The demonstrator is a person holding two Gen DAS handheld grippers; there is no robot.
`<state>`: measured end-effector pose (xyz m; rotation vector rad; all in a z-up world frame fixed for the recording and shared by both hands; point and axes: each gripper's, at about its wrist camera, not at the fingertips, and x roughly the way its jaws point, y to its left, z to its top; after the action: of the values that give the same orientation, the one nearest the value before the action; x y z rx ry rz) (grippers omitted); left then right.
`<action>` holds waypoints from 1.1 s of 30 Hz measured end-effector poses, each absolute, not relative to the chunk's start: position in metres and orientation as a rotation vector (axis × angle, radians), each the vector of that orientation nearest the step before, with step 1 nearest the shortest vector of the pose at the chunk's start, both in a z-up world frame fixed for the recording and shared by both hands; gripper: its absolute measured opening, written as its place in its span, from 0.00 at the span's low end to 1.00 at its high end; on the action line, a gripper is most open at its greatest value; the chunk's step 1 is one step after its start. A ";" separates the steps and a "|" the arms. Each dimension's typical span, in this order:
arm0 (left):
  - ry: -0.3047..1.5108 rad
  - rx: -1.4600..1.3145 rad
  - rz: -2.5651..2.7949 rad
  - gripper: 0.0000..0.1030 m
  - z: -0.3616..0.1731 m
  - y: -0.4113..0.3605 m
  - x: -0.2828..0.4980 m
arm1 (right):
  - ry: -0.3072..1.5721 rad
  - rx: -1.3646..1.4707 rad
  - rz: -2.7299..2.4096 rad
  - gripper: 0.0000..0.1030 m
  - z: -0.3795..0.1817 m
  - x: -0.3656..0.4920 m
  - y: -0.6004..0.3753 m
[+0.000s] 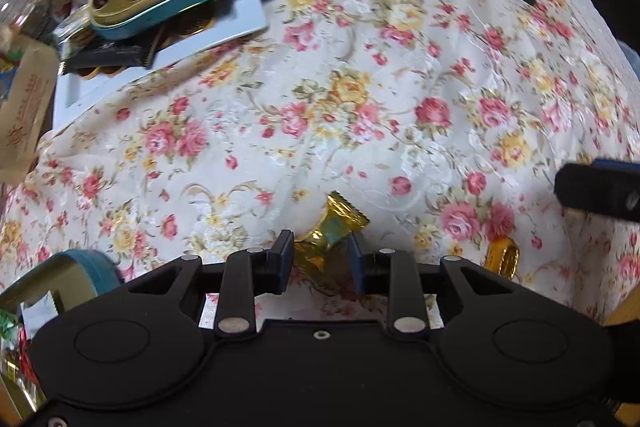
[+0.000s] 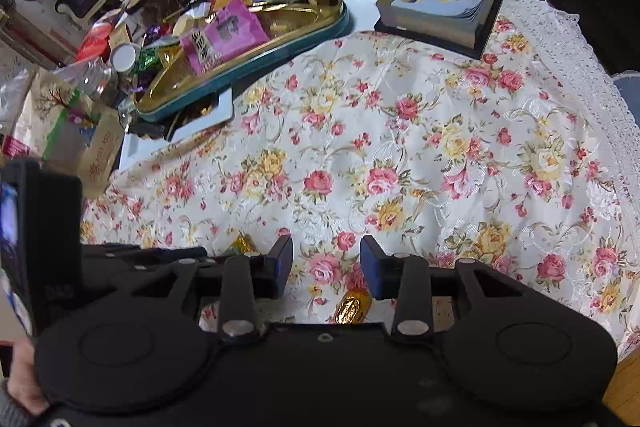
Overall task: Organize snacks
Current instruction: 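Grasp the flat gold-wrapped candy with the left tool, then grasp the oval gold candy with the right tool while left tool holds its candy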
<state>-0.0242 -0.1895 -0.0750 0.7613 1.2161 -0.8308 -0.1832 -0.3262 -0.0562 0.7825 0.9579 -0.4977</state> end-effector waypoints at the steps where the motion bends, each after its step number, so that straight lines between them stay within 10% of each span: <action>1: 1.210 0.780 -0.828 0.37 -0.077 -0.191 -0.026 | 0.952 0.792 -0.498 0.39 -0.055 -0.185 -0.328; 33: 1.252 0.670 -0.719 0.41 -0.094 -0.218 -0.019 | 1.072 0.780 -0.398 0.40 -0.077 -0.190 -0.326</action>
<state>-0.0189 -0.2180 -0.0940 0.6697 1.2524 -0.7187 -0.1895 -0.3258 -0.0767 0.7801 1.0723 -0.3978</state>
